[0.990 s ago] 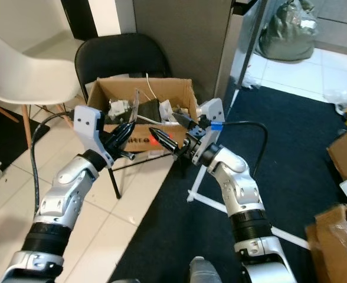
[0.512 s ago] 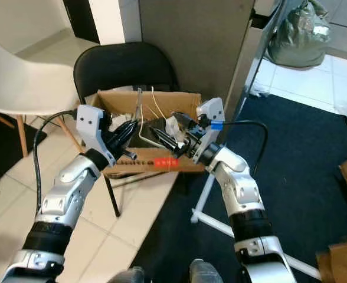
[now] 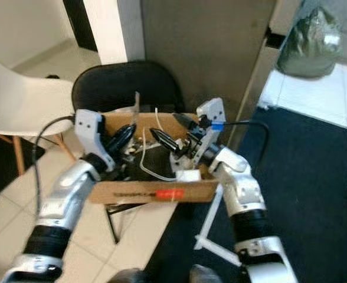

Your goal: Picking trash to rubbish bin

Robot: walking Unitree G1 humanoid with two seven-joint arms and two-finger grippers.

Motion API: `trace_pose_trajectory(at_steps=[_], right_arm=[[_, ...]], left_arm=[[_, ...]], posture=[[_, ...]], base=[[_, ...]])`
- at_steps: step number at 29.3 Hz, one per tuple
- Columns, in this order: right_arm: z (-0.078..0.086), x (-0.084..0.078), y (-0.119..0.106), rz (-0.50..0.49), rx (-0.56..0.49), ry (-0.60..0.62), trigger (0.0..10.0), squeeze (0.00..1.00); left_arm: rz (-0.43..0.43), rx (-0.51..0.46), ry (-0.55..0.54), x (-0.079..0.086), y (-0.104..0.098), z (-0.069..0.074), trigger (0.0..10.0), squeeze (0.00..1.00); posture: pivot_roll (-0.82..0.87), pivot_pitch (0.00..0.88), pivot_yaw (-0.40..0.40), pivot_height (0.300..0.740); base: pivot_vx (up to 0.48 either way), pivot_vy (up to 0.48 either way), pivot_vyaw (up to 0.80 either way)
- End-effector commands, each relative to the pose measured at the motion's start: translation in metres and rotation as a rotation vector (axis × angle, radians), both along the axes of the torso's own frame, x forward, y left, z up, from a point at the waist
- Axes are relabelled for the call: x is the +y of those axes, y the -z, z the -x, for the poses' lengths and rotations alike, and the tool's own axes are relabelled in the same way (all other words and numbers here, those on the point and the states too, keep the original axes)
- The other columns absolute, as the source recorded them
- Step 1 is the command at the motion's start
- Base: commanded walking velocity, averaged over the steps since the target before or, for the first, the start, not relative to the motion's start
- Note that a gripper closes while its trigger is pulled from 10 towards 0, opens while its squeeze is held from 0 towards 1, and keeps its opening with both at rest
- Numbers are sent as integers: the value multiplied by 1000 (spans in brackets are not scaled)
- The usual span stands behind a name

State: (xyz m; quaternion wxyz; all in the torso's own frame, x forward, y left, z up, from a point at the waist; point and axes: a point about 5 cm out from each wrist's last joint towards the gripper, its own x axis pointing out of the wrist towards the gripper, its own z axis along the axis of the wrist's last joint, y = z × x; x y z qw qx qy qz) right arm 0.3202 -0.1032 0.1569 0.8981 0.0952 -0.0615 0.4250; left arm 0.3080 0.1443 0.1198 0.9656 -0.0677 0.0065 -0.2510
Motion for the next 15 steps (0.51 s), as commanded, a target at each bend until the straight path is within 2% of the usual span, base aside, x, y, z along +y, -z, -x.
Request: trace_pose_trajectory(at_steps=[1,4,5,10,12,13,14,15], right_arm=[[0,-2,1,4,4,2,10000,0],[2,-3,2,32,-11,-23,10000,0],[9,-3,6,118,-47,-104,10000,0],[13,-3,10,184,-54,-169,10000,0],[14,-3,11,248,-74,-200,10000,0],[14,-3,11,248,-74,-200,10000,0],[17,-5,15,304,-89,-225,10000,0],[17,-5,15,304,-89,-225,10000,0]], left_arm=[[2,17,-2,1,3,2,10000,0],[-1,28,-14,3,5,3,10000,0],[-2,42,-29,6,7,4,10000,0],[-14,65,-18,8,11,7,10000,0],[-19,71,-7,9,12,8,10000,0],[-19,71,-7,9,12,8,10000,0],[-24,71,-4,9,12,9,10000,0],[-24,71,-4,9,12,9,10000,0]], posture=[[14,0,6,740],[14,0,6,740],[14,0,6,740],[21,0,6,740],[21,0,6,740],[21,0,6,740],[23,0,10,740],[23,0,10,740]], base=[[480,0,0],[480,0,0],[281,0,0],[0,0,0],[0,0,0],[0,0,0],[0,0,0],[0,0,0]])
